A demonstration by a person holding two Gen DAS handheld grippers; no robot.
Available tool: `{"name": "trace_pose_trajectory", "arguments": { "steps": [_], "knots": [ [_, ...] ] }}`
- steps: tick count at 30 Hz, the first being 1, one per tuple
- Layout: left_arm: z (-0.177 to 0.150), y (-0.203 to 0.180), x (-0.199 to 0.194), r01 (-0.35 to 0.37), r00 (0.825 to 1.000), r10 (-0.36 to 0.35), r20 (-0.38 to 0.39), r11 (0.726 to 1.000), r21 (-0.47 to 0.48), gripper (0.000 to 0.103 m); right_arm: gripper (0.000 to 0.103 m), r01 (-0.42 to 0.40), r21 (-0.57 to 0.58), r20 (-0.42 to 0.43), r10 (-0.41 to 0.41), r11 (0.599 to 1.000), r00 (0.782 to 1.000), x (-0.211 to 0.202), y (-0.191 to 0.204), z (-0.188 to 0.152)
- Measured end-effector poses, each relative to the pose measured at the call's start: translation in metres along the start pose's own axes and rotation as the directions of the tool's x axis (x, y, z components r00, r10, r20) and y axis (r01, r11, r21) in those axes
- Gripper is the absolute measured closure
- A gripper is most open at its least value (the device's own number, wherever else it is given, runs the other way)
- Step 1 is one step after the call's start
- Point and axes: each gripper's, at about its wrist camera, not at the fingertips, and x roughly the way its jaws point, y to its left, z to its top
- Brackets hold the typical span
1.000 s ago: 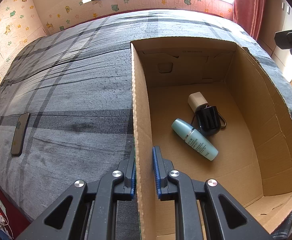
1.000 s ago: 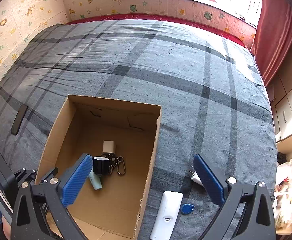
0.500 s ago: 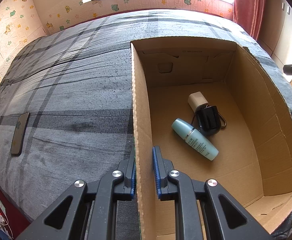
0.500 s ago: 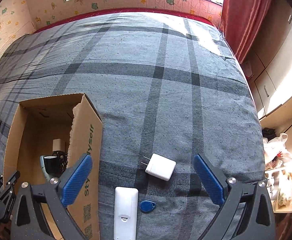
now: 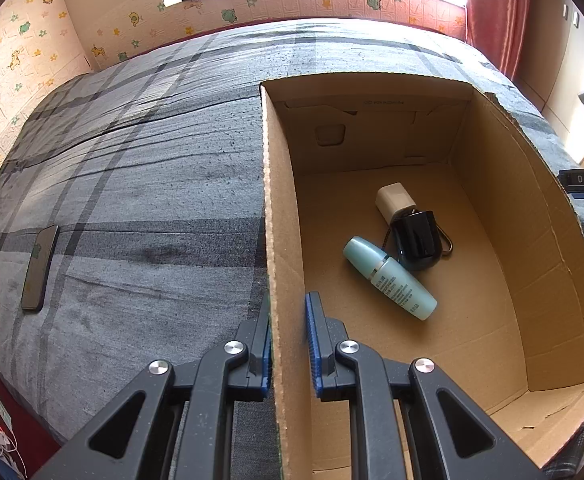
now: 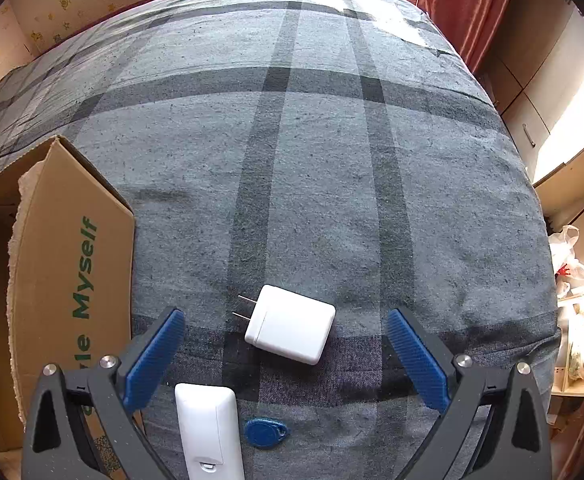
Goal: Organize rigid objects
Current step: 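Move the right gripper back to the white charger block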
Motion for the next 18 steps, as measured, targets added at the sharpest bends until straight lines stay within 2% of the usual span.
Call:
{"name": "trace_pose_trajectory", "arguments": {
  "steps": [7, 13, 18],
  "knots": [
    [0.000, 0.000, 0.001, -0.002, 1.000, 0.002, -0.001, 1.000, 0.003, 0.087, 0.000, 0.006, 0.033, -0.048, -0.005, 0.999, 0.999, 0.028, -0.007, -0.001],
    [0.001, 0.000, 0.001, -0.001, 1.000, 0.001, -0.002, 1.000, 0.004, 0.087, 0.002, -0.014, 0.078, -0.053, 0.018, 0.997, 0.998, 0.036, -0.010, 0.002],
    [0.001, 0.000, 0.001, -0.005, 1.000, 0.005, -0.002, 1.000, 0.007, 0.087, 0.019, -0.016, 0.082, -0.081, 0.023, 0.996, 0.996, 0.043, -0.007, 0.004]
  ]
}}
